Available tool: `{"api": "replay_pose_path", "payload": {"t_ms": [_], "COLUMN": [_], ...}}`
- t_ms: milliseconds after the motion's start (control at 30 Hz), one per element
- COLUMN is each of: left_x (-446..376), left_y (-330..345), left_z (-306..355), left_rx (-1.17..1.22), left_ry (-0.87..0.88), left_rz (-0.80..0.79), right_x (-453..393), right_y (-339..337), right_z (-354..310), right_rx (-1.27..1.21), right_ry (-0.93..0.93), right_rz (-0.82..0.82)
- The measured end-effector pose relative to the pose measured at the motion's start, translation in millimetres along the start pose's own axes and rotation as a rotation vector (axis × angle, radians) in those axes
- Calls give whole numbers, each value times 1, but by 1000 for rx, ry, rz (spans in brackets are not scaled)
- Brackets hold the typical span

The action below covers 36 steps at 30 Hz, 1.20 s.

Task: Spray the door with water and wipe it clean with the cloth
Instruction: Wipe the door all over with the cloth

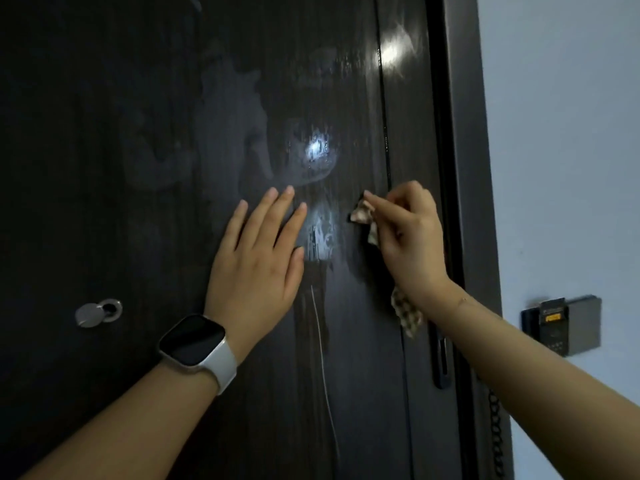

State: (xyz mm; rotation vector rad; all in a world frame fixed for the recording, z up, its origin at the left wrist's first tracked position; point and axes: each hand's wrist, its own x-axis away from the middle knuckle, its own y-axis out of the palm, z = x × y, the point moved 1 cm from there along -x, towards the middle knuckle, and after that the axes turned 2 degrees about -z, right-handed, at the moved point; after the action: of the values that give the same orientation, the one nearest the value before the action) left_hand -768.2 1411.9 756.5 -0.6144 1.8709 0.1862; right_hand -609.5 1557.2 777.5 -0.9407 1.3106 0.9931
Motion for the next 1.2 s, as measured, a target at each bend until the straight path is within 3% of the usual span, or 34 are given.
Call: {"api": "replay_pose_path", "payload": {"t_ms": [100,233,300,600,700,800,900,1067,1200], "left_x": [2,3,1,3,17,46,66,70,72], "left_y": [4,4,3,-2,-13,-19,-15,-9,-7], "left_z": [2,3,4,1,0,-2,-7,-6,-6], "left_rx": [-16,-12,-15,97,149,152,121,58,47], "left_ry": [-6,-10,-12,19,13,-29,-71,-72,-69], "left_rz": [3,27,30,76,91,58,9,-14,-19], "right_x": [44,162,180,11,56,126,162,146,74], "right_y": [11,-1,-7,16,23,19,17,13,17], "right_z": [-9,-17,-15,-34,-41,-39,-41,-46,-55], "right_rx": [-32,-101,-133,-135,-115,-91,-56,-64,-63], "right_ry": [-8,-192,-206,25,-89,-192,-184,-142,-85], "right_rz": [26,-215,-267,102,73,-75,-136,-75,5]}}
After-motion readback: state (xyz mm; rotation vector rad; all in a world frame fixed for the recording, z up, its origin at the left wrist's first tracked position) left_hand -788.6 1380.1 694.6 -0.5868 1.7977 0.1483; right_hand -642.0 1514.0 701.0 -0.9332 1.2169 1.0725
